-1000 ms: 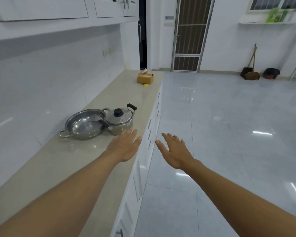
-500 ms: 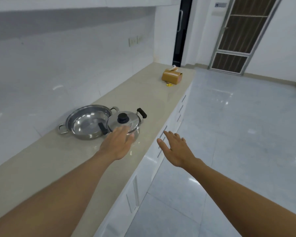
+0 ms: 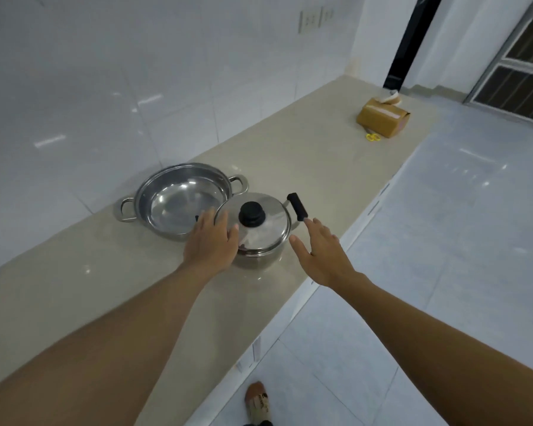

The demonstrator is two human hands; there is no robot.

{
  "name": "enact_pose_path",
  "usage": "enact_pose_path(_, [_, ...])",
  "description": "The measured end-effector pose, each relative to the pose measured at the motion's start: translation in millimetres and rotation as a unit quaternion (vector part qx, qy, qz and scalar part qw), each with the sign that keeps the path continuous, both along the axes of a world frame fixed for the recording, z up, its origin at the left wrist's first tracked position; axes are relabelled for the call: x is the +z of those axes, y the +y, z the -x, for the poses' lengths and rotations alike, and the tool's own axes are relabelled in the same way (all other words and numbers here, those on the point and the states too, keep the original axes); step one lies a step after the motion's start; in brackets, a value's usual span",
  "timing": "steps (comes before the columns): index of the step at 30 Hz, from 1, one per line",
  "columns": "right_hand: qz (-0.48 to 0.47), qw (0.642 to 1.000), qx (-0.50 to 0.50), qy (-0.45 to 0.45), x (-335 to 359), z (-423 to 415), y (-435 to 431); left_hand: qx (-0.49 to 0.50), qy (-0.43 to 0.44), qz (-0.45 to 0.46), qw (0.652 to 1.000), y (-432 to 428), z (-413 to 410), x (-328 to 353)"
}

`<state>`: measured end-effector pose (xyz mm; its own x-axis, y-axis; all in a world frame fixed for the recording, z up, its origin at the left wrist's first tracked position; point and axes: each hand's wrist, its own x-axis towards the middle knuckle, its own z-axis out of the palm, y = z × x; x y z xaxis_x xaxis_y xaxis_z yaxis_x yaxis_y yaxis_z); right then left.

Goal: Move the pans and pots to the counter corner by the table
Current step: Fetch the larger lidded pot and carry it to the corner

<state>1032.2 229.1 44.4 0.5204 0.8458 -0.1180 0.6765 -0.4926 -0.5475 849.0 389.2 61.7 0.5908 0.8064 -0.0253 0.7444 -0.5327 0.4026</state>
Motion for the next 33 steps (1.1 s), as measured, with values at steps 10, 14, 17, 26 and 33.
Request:
enact_pose_path(10, [-0.004,1.0,0.01,-0.006,-33.1,-54.2,104.5,0.087,-0.05,0.045,0.994,46.2,-15.7,-50.5])
enact_pose_path(14, [-0.017,1.0,0.002,0.004,-49.6,-70.7,124.0,0.113,-0.046,0.04,0.992,55.5,-21.6,-56.9])
enact_pose_path(17, [-0.059,0.998,-0.001,0.01,-57.3,-77.1,128.5,0.119,-0.052,0.044,0.991,56.3,-22.6,-55.9])
enact_pose_path(26, [-0.113,0.989,0.053,0.076,-58.6,-100.1,134.8,0.176,-0.07,0.077,0.979,29.5,-25.5,-47.0])
enact_pose_path(33, [-0.14,0.98,0.112,0.09,-50.3,-93.4,131.0,0.259,-0.067,0.067,0.961,-8.2,-11.2,-35.7])
